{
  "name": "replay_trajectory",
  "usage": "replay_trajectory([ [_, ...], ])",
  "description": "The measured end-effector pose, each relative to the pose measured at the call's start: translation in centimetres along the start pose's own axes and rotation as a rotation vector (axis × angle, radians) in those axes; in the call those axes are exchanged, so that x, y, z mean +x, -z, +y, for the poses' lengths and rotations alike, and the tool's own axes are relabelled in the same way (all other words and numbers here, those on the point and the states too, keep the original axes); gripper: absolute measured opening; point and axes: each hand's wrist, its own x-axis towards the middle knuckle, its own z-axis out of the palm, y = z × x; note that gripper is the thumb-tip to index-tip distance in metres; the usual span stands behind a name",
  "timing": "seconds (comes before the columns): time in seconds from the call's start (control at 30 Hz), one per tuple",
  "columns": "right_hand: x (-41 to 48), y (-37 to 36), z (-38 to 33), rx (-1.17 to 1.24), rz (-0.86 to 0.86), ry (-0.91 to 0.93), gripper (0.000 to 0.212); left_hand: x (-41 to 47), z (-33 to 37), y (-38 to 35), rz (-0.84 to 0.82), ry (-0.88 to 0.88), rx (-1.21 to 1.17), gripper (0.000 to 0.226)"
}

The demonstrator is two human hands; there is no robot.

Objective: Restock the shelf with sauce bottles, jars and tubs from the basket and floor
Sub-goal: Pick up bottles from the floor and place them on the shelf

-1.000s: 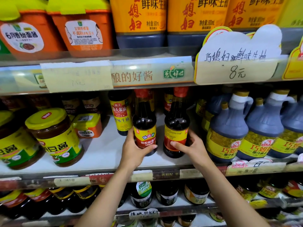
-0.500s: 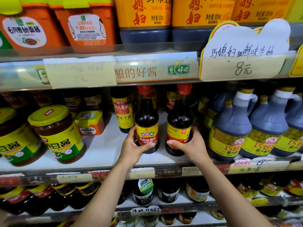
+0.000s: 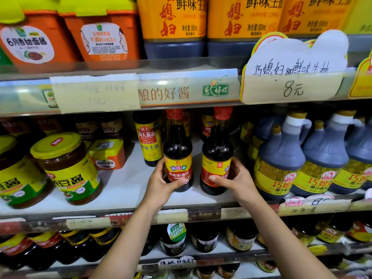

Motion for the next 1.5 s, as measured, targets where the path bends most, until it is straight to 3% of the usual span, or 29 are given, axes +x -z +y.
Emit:
replay_trajectory([
  [0.2, 0.1, -0.8, -0.2, -0.171, 0.037, 0.021, 0.062, 0.0, 0.0, 0.0, 0.004, 0.000, 0.005, 0.072],
  [0.47, -0.1, -1.3, -0.6, -0.275, 0.100, -0.010, 0.072, -0.1, 0.1, -0.1, 0.001, 0.008, 0.014, 0.075],
  [0.77, -0.5, 1.6, -1.6, -0.162, -0.192, -0.078, 0.074, 0.0, -0.1, 0.0, -0.013, 0.002, 0.008, 0.075],
  [1.17, -0.2, 0.8, -0.6, -0.274, -0.086, -0.047, 0.064, 0.2, -0.3, 0.1, -0.018, -0.022, 0.019, 0.075],
  [1.5, 0.2, 0.8, -0.3, -0.401, -0.044, -0.027, 0.071, 0.6, -0.1, 0.0, -0.037, 0.000, 0.019, 0.074],
])
